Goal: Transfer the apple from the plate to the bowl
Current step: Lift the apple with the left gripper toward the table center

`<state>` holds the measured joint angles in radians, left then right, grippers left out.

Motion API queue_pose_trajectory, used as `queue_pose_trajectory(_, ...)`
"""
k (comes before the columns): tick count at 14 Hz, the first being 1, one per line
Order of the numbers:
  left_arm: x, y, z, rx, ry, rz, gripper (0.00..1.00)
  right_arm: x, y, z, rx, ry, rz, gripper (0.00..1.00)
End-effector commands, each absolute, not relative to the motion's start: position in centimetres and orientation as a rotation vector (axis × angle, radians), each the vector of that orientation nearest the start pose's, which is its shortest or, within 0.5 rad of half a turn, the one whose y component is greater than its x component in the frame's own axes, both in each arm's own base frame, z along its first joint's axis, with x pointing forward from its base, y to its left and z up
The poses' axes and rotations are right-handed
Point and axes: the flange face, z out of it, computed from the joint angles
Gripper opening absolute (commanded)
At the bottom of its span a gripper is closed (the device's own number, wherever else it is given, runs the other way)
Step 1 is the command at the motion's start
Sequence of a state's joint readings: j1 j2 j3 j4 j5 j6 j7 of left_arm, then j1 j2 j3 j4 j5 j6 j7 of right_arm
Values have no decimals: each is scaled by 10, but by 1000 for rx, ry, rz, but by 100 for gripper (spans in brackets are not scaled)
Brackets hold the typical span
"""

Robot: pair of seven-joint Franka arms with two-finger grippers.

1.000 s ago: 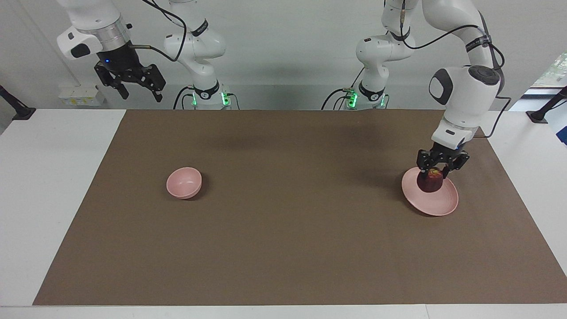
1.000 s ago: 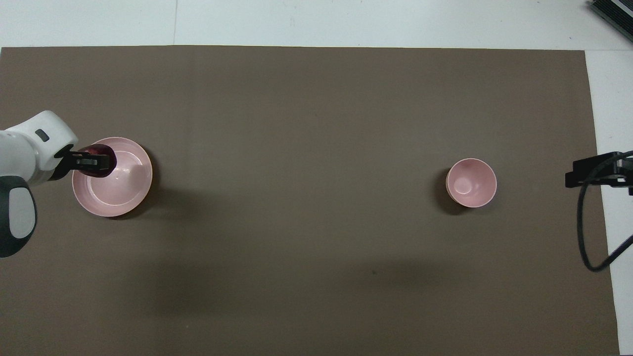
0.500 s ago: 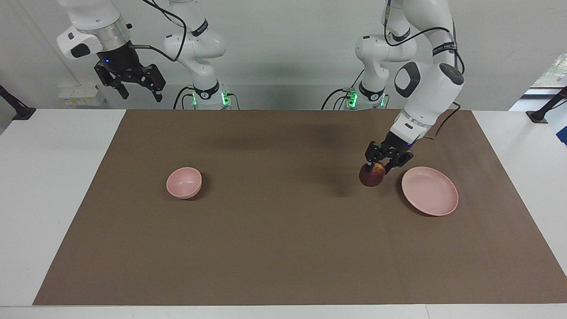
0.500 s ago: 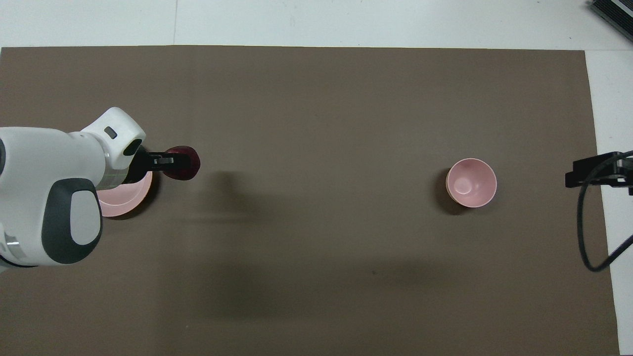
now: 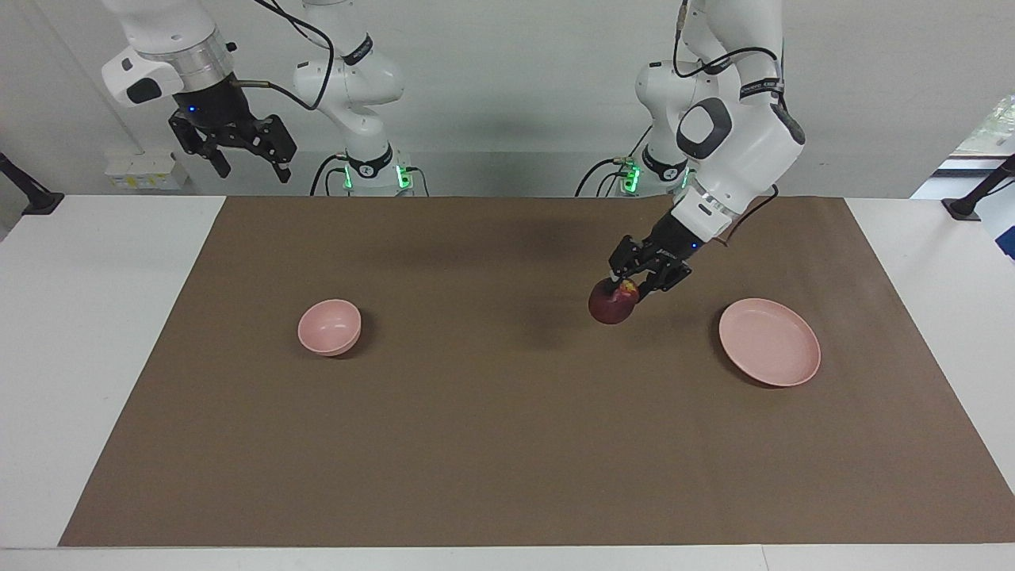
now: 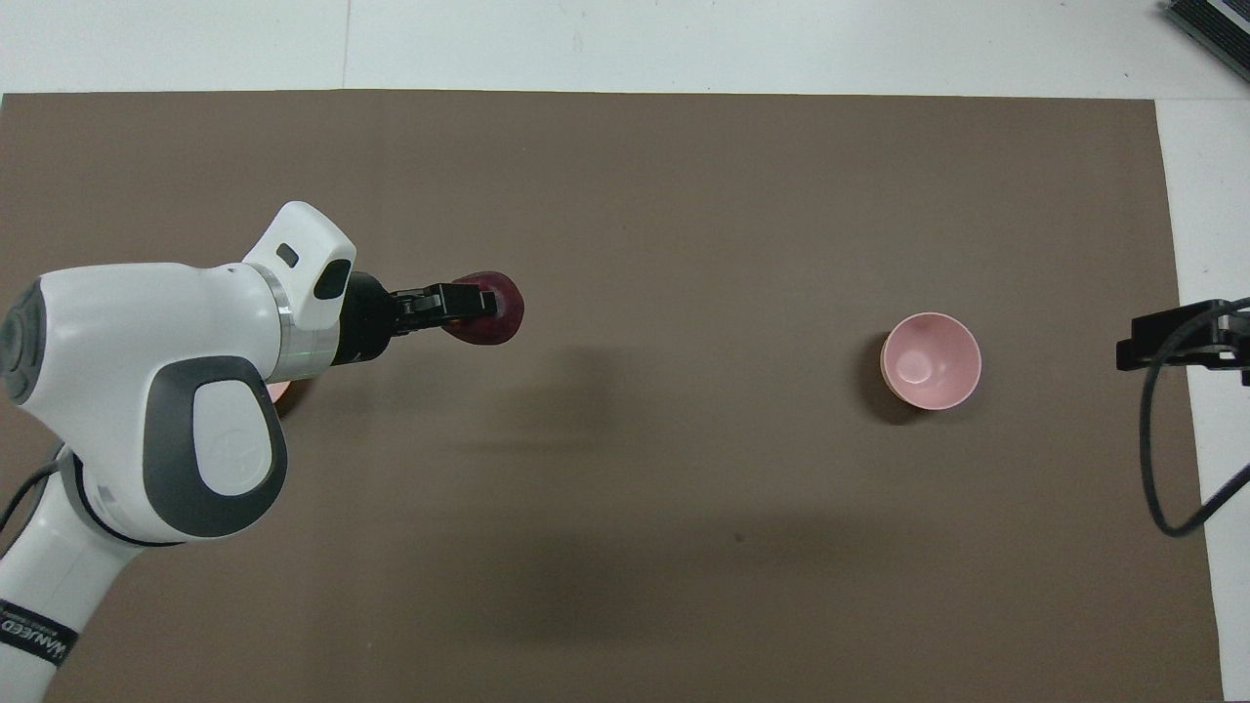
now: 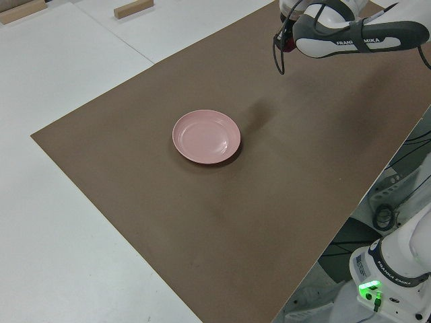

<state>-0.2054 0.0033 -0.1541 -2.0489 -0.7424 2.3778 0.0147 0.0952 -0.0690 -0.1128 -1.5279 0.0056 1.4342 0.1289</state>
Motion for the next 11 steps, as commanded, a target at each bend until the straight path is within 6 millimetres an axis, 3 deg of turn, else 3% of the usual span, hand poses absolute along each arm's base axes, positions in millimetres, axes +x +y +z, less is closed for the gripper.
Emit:
queue_pose_trajectory(1, 548, -231, 485, 2406, 146, 296, 0, 514, -12, 670, -3108, 206, 22, 100)
queue_pose_trajectory(11, 538, -254, 493, 2217, 178, 265, 0, 514, -12, 670, -3108, 206, 22, 100)
